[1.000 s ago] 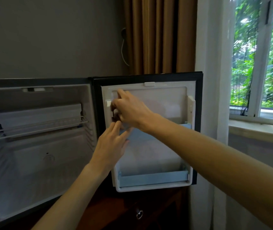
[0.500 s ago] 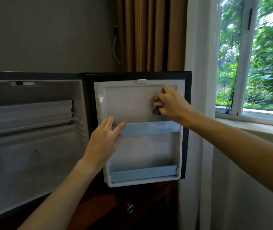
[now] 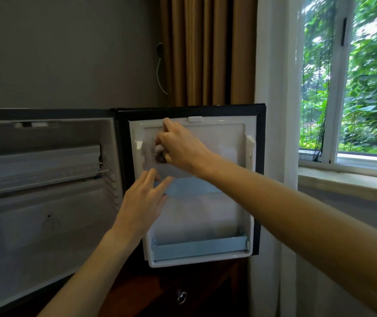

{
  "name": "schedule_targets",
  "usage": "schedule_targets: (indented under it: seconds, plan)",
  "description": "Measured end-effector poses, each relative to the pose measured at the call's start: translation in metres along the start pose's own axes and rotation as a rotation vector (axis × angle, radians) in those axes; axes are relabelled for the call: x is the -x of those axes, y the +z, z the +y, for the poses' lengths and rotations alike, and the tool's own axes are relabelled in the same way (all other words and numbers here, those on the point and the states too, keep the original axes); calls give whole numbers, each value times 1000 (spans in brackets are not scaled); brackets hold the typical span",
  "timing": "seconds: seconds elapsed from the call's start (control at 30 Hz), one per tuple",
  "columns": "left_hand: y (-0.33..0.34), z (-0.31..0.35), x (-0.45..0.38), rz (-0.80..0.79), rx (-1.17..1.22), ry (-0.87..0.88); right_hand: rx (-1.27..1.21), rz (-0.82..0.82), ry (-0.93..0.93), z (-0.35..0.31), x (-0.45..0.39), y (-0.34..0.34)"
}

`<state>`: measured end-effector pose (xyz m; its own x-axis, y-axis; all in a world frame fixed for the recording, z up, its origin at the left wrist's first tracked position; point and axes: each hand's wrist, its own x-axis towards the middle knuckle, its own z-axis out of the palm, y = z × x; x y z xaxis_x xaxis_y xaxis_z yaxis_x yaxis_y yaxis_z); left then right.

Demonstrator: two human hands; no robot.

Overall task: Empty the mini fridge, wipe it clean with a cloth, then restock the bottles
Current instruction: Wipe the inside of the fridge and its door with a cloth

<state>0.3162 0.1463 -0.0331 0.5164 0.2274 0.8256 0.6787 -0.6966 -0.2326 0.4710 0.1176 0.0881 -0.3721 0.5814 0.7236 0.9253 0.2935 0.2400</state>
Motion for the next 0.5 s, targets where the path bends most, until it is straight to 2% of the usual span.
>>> schedule_targets:
  seconds: [0.27, 0.5]
  plan:
    - [2, 1, 1, 16, 36, -23, 88, -19, 228, 97, 88, -45]
    - [2, 3, 1, 17, 20, -22, 79, 20, 147, 57, 50, -28]
